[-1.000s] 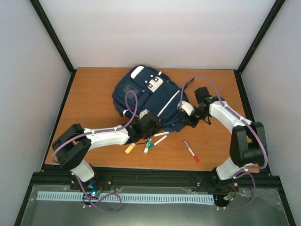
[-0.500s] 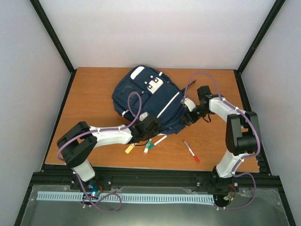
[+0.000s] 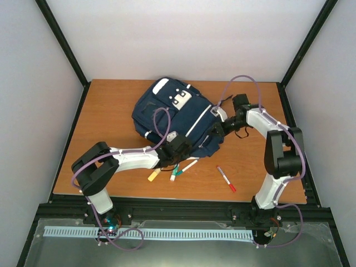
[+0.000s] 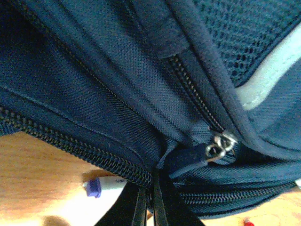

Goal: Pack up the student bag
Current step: Zip the student bag at the center of the board.

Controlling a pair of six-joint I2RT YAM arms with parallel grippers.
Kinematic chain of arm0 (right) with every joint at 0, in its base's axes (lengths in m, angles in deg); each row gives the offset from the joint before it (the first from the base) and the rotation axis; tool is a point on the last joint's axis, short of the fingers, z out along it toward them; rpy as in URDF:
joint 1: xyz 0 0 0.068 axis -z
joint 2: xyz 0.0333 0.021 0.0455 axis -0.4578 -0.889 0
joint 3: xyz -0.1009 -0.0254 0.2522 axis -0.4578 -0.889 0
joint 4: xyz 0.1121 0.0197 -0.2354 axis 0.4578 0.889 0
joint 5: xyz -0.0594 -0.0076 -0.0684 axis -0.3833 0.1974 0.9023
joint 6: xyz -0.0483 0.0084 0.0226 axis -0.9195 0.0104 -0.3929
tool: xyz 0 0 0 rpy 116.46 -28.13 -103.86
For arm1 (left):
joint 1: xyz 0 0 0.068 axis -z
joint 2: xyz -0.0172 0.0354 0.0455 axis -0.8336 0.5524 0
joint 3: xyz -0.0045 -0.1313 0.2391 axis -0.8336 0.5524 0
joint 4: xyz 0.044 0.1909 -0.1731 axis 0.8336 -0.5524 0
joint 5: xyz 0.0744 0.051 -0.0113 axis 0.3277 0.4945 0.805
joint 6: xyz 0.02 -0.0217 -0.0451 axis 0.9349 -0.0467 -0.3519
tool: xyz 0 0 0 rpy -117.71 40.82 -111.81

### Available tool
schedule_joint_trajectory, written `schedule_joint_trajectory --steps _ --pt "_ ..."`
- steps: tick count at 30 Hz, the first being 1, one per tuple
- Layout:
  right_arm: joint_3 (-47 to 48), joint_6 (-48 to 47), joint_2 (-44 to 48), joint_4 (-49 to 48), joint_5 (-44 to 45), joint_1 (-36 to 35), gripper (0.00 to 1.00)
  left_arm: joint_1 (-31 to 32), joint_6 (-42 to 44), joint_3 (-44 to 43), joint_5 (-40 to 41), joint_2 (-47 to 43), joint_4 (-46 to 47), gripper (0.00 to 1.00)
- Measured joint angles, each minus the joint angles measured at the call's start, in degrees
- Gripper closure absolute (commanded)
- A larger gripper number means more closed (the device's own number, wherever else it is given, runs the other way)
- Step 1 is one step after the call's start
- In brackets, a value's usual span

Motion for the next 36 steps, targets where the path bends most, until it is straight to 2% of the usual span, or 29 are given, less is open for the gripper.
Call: schedule_joint_trajectory --steps 8,12,15,17,20,27,30,36 --pt "-0.13 1.29 13.68 2.05 -3.15 -0.52 0.97 -0.04 0.07 -2.73 1.11 0.79 3.54 0.99" --pt "-2.34 -0.72 13.97 1.60 -2.58 -0.15 0.78 0.02 0.22 -2.64 0.52 0.83 2.71 0.99" --pt "-4.52 -2.97 12.48 1.46 -1.55 0.98 0.52 0.07 0.42 -1.88 0.22 0.83 1.29 0.99" --pt "-6.40 -5.09 11.47 1.07 -0.35 2.32 0.44 0.07 0.48 -1.33 0.20 0.74 0.52 0.99" --pt "-8.74 -7.87 10.58 0.92 1.84 3.61 0.37 0.07 0.63 -0.66 0.24 0.31 -0.39 0.99" --pt "-11.67 -10.21 8.74 -0.55 6.34 3.65 0.35 0.07 0.72 -0.61 0.37 -0.48 -1.36 0.99" --pt "-11.69 -9.75 7.15 -1.66 7.15 3.65 0.38 0.07 0.79 -0.61 0.37 -0.48 -1.38 0.99" --pt "-11.67 -6.99 6.40 -3.54 7.56 3.65 0.38 0.07 0.87 -0.61 0.35 -0.48 -1.40 0.99"
